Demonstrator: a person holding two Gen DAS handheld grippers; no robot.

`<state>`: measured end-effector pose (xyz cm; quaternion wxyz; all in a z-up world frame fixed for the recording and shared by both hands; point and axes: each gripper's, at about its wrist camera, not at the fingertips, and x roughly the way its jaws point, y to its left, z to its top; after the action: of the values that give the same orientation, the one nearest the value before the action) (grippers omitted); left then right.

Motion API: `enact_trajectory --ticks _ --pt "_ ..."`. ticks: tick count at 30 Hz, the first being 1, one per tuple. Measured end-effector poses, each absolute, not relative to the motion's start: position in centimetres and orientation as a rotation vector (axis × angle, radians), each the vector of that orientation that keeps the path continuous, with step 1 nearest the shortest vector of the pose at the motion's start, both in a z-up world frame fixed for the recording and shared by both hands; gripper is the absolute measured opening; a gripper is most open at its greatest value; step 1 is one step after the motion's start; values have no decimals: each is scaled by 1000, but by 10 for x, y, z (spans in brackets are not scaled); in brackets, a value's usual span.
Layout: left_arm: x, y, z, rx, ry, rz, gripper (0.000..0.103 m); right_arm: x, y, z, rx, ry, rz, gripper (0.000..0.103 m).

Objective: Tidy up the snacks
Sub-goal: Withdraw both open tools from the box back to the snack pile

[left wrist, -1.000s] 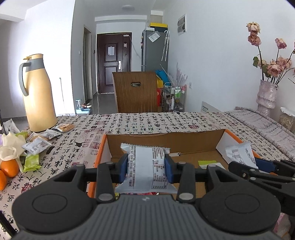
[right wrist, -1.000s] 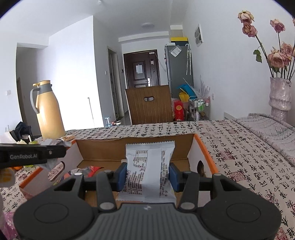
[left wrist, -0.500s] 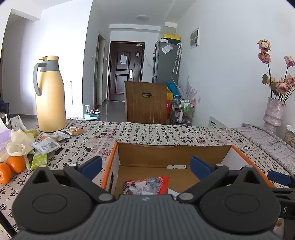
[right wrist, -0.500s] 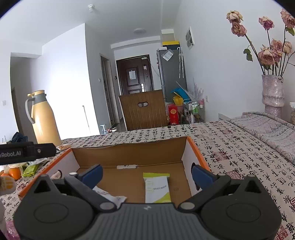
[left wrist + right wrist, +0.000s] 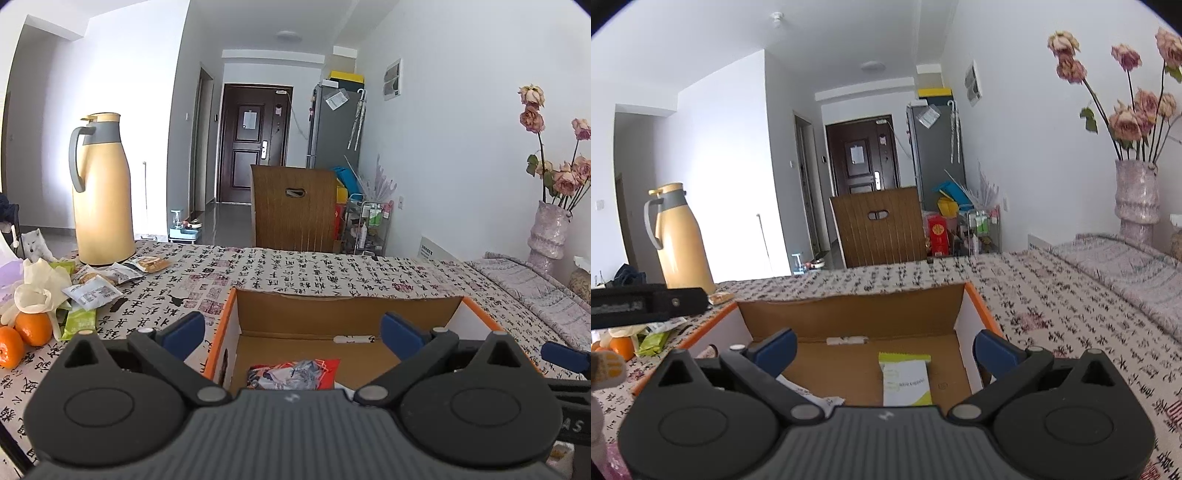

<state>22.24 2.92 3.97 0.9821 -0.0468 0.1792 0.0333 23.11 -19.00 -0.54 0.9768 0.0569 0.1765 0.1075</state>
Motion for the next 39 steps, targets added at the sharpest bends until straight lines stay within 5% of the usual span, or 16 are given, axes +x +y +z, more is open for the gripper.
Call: enact_trajectory --ticks 20,39 --pt "147 31 79 -88 285 65 103 158 -189 29 76 302 222 103" --pt "72 39 43 -104 367 72 103 88 -188 4 64 402 280 103"
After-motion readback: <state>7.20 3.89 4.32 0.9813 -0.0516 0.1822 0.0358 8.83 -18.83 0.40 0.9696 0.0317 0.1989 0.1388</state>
